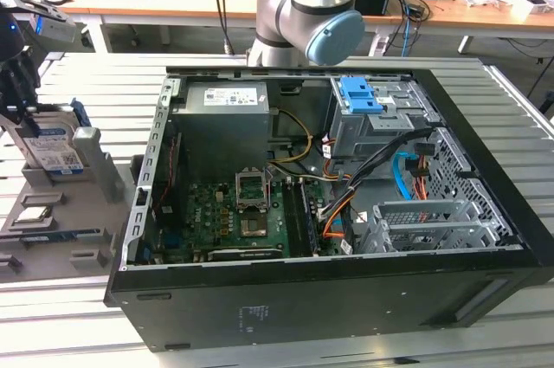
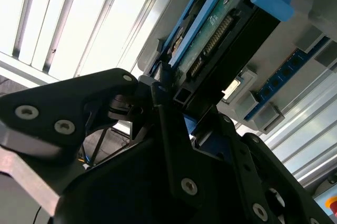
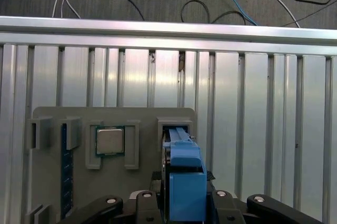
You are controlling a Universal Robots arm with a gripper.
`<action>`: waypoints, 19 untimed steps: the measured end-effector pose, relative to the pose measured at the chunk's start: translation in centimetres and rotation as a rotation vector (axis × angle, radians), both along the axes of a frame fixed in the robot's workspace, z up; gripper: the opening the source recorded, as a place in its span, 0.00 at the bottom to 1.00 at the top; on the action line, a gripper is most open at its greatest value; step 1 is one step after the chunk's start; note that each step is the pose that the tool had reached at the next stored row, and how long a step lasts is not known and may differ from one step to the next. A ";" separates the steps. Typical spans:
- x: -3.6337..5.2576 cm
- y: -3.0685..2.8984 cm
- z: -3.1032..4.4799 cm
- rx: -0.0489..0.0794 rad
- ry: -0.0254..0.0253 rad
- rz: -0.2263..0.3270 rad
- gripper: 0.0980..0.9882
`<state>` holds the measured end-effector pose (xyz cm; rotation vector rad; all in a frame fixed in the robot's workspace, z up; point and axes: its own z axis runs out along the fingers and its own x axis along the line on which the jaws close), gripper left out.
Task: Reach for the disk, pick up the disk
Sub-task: 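Pick up the disk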
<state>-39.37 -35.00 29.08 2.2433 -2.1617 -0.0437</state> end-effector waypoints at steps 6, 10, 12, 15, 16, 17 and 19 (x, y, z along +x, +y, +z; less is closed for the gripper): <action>0.01 0.00 0.24 0.000 -0.0003 0.000 0.30; 0.01 0.00 0.97 0.000 0.0000 0.000 0.30; 0.01 0.00 1.20 0.000 -0.0001 0.000 0.30; 0.01 0.01 1.74 0.000 0.0000 0.000 0.30; 0.01 0.01 1.94 0.000 -0.0001 0.000 0.30; 0.01 0.01 2.19 0.000 -0.0001 0.000 0.30; 0.01 0.01 2.41 0.000 -0.0001 0.000 0.30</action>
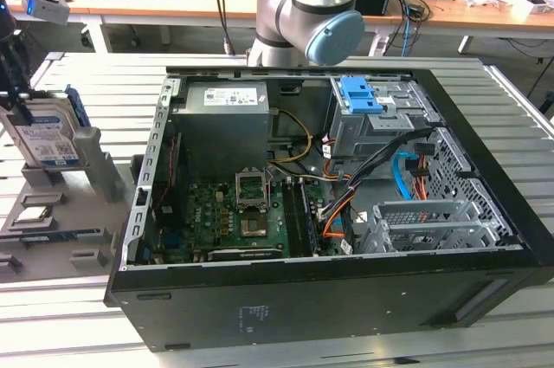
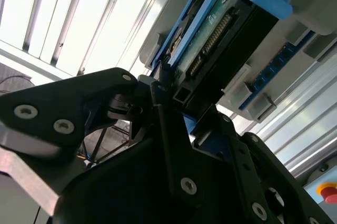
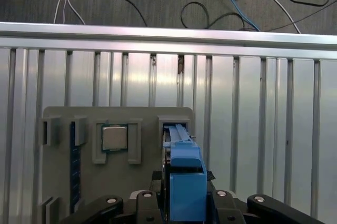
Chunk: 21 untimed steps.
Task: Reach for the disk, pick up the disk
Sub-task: 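Pick up the disk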
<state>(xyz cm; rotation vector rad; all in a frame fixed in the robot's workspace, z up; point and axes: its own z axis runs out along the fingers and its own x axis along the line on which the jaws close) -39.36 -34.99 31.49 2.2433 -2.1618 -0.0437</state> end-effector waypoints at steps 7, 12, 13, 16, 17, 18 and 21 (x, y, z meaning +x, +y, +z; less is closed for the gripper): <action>0.00 0.00 0.91 0.000 0.0000 0.000 0.30; 0.01 0.00 1.81 0.000 0.0000 0.000 0.30; 0.01 0.00 2.03 0.000 0.0000 0.000 0.30; 0.01 0.00 2.51 0.000 0.0001 0.000 0.30; 0.01 0.00 2.62 0.000 0.0001 0.000 0.30; 0.01 0.00 2.86 0.000 0.0000 0.000 0.30; 0.01 0.00 3.28 0.000 0.0001 0.000 0.30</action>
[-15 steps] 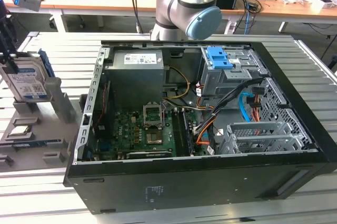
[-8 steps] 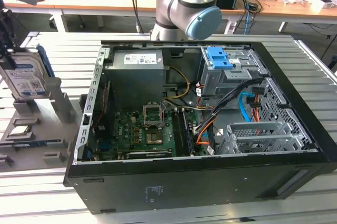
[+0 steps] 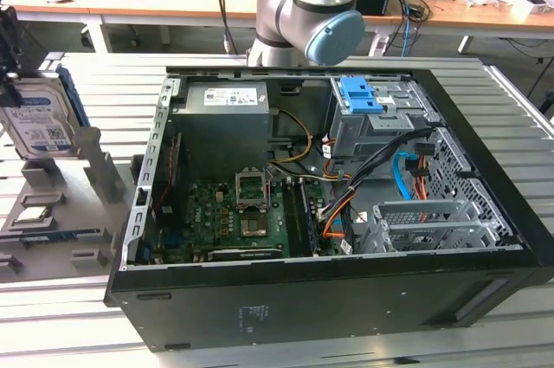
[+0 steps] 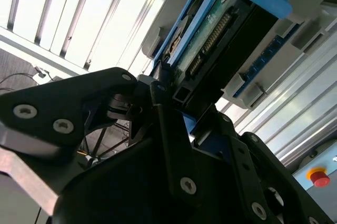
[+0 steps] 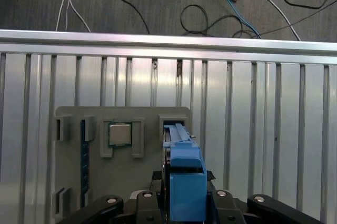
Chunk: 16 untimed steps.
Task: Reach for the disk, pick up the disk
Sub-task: 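Pick up the disk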
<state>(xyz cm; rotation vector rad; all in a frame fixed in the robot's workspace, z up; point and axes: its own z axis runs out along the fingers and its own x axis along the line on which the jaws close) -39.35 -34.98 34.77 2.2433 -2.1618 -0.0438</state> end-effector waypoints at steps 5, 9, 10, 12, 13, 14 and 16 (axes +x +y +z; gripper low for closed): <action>0.00 0.00 0.84 0.000 0.0000 0.000 0.30; 0.00 0.00 1.39 0.000 0.0000 0.000 0.30; 0.00 0.00 1.51 0.000 0.0000 0.000 0.30; 0.00 0.01 1.79 0.000 0.0000 0.000 0.30; 0.00 0.01 1.88 0.000 -0.0001 0.000 0.30; 0.00 0.01 2.02 0.000 0.0000 0.000 0.30; 0.00 0.01 2.30 0.000 -0.0001 0.000 0.30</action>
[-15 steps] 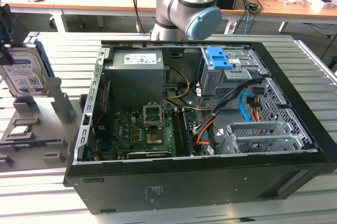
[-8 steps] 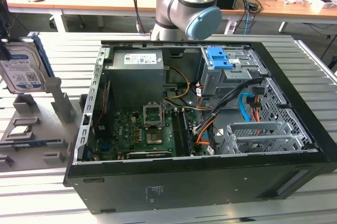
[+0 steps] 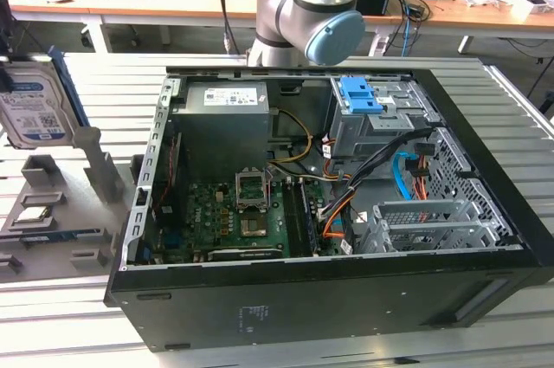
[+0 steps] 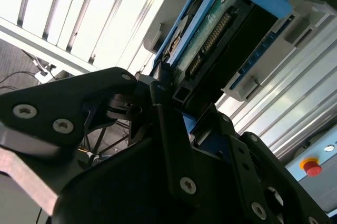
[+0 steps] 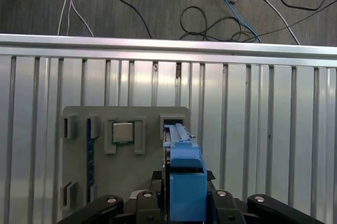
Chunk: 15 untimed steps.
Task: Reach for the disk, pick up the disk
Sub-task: 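Pick up the disk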
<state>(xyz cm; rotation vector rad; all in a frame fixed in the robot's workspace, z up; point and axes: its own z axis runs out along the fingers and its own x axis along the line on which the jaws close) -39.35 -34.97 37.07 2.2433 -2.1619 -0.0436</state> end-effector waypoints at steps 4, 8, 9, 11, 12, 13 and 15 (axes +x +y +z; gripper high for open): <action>0.00 0.00 0.58 0.000 0.0000 0.000 0.30; 0.00 0.01 1.01 0.000 0.0000 0.000 0.30; 0.00 0.01 1.15 0.000 0.0000 0.000 0.30; 0.00 0.01 1.40 0.000 0.0001 0.000 0.30; 0.00 0.01 1.53 0.000 0.0000 0.000 0.30; 0.00 0.02 1.67 0.000 0.0001 0.000 0.30; 0.00 0.02 1.98 0.000 0.0001 0.000 0.30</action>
